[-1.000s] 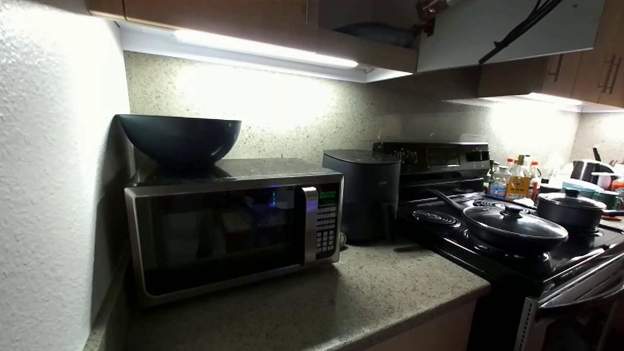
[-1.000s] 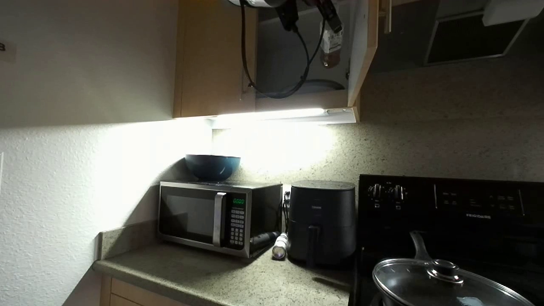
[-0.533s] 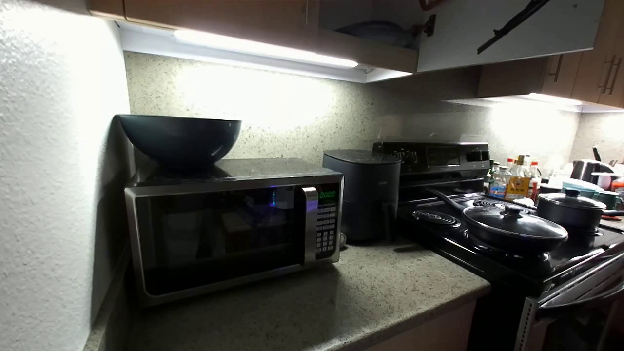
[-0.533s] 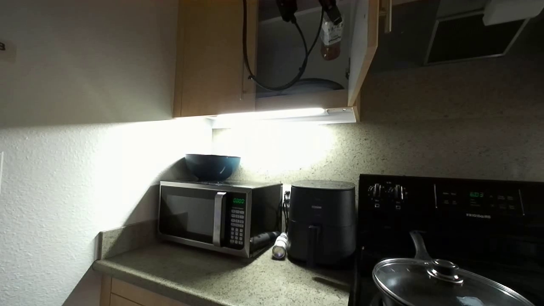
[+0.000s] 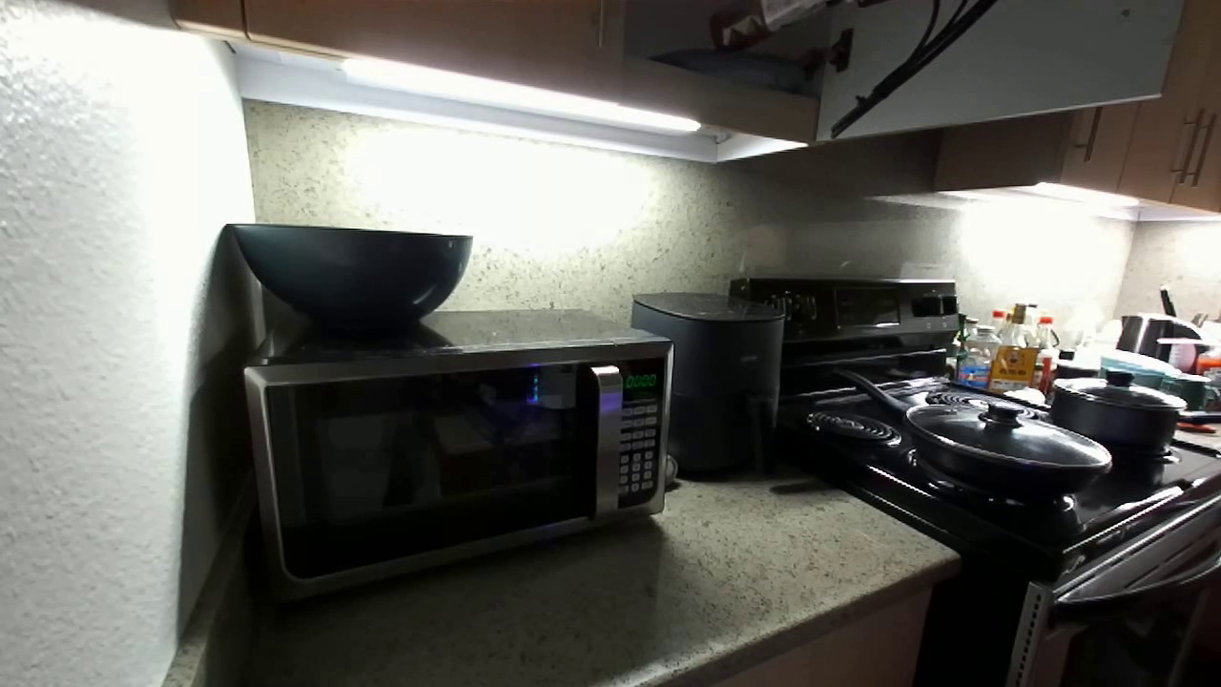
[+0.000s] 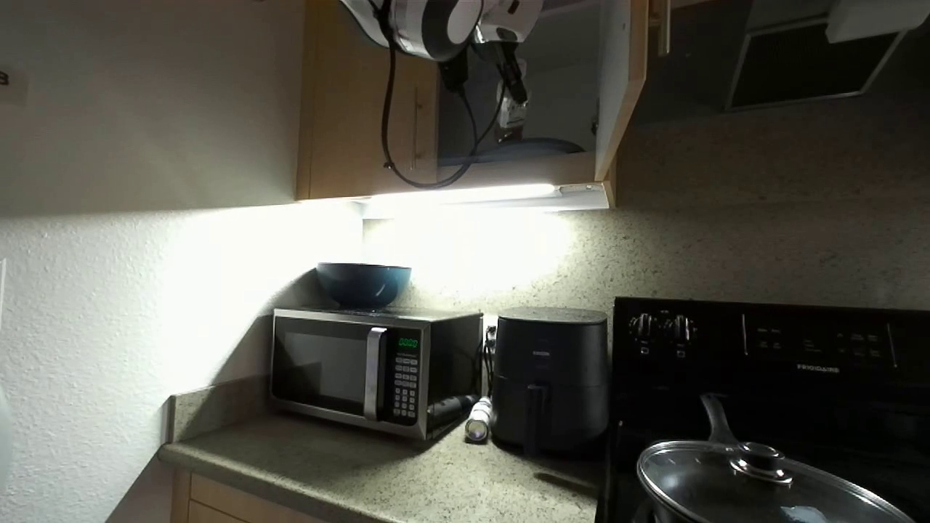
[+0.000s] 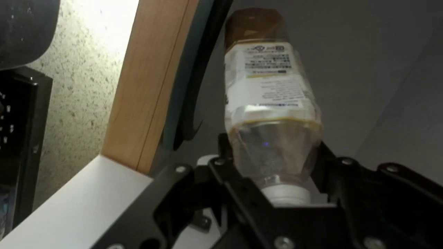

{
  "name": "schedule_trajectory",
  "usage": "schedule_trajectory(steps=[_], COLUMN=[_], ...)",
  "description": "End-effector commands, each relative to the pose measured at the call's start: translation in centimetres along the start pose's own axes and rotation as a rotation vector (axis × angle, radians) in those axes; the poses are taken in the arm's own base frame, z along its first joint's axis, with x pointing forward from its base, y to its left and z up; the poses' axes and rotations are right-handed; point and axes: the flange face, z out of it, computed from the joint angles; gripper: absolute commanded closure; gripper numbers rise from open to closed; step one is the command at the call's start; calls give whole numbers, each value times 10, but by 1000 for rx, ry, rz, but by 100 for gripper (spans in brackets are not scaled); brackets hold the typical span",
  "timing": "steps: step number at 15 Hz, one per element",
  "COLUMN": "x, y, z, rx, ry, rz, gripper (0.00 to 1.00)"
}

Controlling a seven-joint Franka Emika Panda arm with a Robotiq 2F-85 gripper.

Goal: Put the bottle into the cupboard

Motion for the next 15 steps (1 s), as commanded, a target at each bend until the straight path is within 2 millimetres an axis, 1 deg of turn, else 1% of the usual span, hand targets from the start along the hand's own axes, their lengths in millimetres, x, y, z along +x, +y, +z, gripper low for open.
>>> schedule_trajectory(steps=[1,4,5,8,11,15], x=[-23,-33,-34,-34,-35,-40], y=[-9,-12,-7,-4,1,-4], z=[28,47,55,74,98,121], rx=[26,32,33,37,9,-30], ry=[-72,-70,-38,30,83,135], rz=[-8,-6,-3,-27,-74,-131], gripper=[71,71,71,71,71,71])
